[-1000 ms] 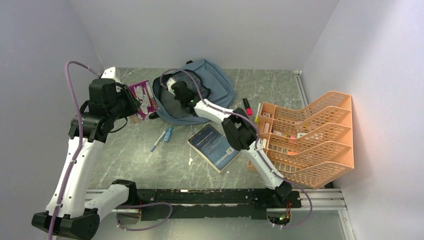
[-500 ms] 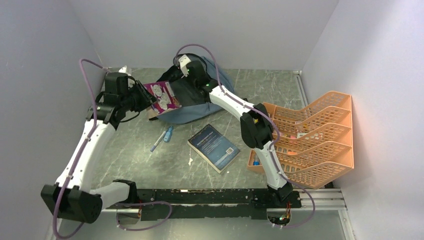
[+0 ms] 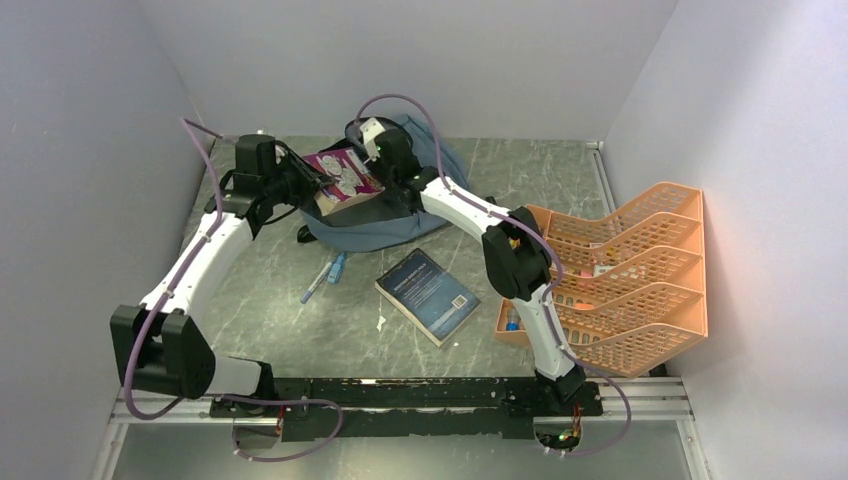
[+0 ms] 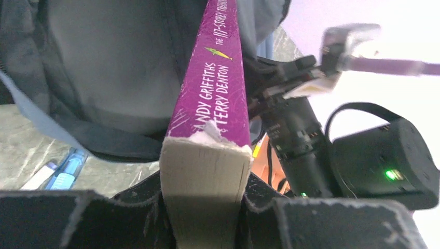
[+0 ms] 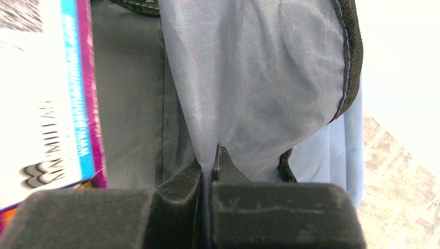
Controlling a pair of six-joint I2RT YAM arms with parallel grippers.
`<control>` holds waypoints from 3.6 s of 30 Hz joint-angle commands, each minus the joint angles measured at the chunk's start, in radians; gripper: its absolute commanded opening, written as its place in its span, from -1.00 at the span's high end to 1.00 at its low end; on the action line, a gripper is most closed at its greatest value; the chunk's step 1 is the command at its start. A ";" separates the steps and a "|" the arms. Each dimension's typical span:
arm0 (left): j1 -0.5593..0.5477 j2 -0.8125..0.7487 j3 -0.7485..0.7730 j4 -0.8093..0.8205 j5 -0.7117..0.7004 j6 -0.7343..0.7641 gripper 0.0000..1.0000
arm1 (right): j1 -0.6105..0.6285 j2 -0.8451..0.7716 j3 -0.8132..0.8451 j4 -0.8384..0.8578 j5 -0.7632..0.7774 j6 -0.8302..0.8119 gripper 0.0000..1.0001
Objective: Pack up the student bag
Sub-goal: Place the book in the student bag.
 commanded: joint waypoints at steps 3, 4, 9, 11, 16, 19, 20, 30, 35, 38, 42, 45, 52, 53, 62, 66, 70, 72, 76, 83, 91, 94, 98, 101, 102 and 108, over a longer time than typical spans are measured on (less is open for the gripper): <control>0.007 0.035 -0.015 0.208 0.023 -0.090 0.90 | -0.003 -0.097 -0.005 0.090 -0.013 0.081 1.00; 0.007 0.040 -0.014 0.211 0.014 -0.091 0.90 | -0.005 -0.098 -0.005 0.091 -0.012 0.088 1.00; 0.007 0.086 -0.022 0.275 0.029 -0.117 0.90 | -0.006 -0.116 -0.009 0.100 -0.038 0.109 1.00; 0.007 0.115 -0.024 0.319 0.053 -0.133 0.90 | -0.006 -0.123 -0.011 0.105 -0.050 0.116 1.00; 0.003 0.192 -0.036 0.419 0.126 -0.177 0.90 | -0.007 -0.134 -0.018 0.125 -0.061 0.133 1.00; -0.006 0.221 -0.049 0.460 0.132 -0.189 0.90 | -0.010 -0.132 -0.009 0.126 -0.078 0.147 1.00; -0.009 0.230 -0.054 0.477 0.132 -0.192 0.90 | -0.010 -0.129 -0.005 0.125 -0.086 0.152 1.00; -0.052 0.398 -0.054 0.732 0.211 -0.249 0.90 | -0.010 -0.139 -0.027 0.146 -0.140 0.192 1.00; -0.069 0.489 -0.021 0.866 0.210 -0.294 0.90 | -0.010 -0.145 -0.033 0.148 -0.160 0.207 1.00; -0.086 0.556 0.019 0.901 0.197 -0.312 0.90 | -0.010 -0.145 -0.029 0.135 -0.173 0.215 1.00; -0.106 0.641 0.084 0.948 0.169 -0.327 0.90 | -0.010 -0.151 -0.041 0.128 -0.184 0.220 1.00; -0.114 0.709 0.127 0.988 0.159 -0.355 0.90 | -0.010 -0.157 -0.053 0.126 -0.190 0.220 1.00; -0.123 0.799 0.232 0.909 0.130 -0.313 0.90 | -0.010 -0.161 -0.067 0.117 -0.202 0.220 1.00; -0.123 0.809 0.242 0.898 0.133 -0.309 0.87 | -0.010 -0.161 -0.068 0.117 -0.204 0.219 1.00; -0.126 0.841 0.335 0.700 0.134 -0.208 -0.23 | -0.012 -0.151 -0.081 0.118 -0.204 0.217 1.00; -0.126 0.837 0.343 0.656 0.132 -0.176 -0.53 | -0.015 -0.149 -0.087 0.123 -0.189 0.218 1.00; -0.123 0.817 0.338 0.606 0.124 -0.150 -0.62 | -0.020 -0.150 -0.092 0.124 -0.184 0.216 1.00; -0.118 0.802 0.334 0.571 0.118 -0.136 -0.64 | -0.022 -0.149 -0.094 0.126 -0.181 0.213 1.00; -0.106 0.753 0.298 0.519 0.100 -0.120 -0.60 | -0.026 -0.150 -0.100 0.129 -0.174 0.208 1.00; -0.080 0.684 0.251 0.420 0.096 -0.072 -0.62 | -0.035 -0.151 -0.108 0.130 -0.157 0.200 1.00; -0.050 0.601 0.138 0.397 0.117 -0.037 -0.64 | -0.045 -0.146 -0.103 0.133 -0.151 0.203 1.00; -0.041 0.552 0.104 0.376 0.119 -0.016 -0.63 | -0.045 -0.145 -0.105 0.132 -0.153 0.205 1.00; -0.040 0.448 0.057 0.316 0.080 0.043 -0.63 | -0.045 -0.135 -0.103 0.115 -0.164 0.199 1.00; -0.039 0.345 0.018 0.283 0.052 0.097 -0.61 | -0.045 -0.117 -0.087 0.080 -0.196 0.191 0.98; -0.040 0.309 0.009 0.268 0.040 0.120 -0.61 | -0.044 -0.110 -0.078 0.062 -0.219 0.185 0.90; -0.040 0.094 -0.072 0.226 0.018 0.265 -0.60 | -0.044 -0.113 -0.051 -0.012 -0.404 0.169 0.32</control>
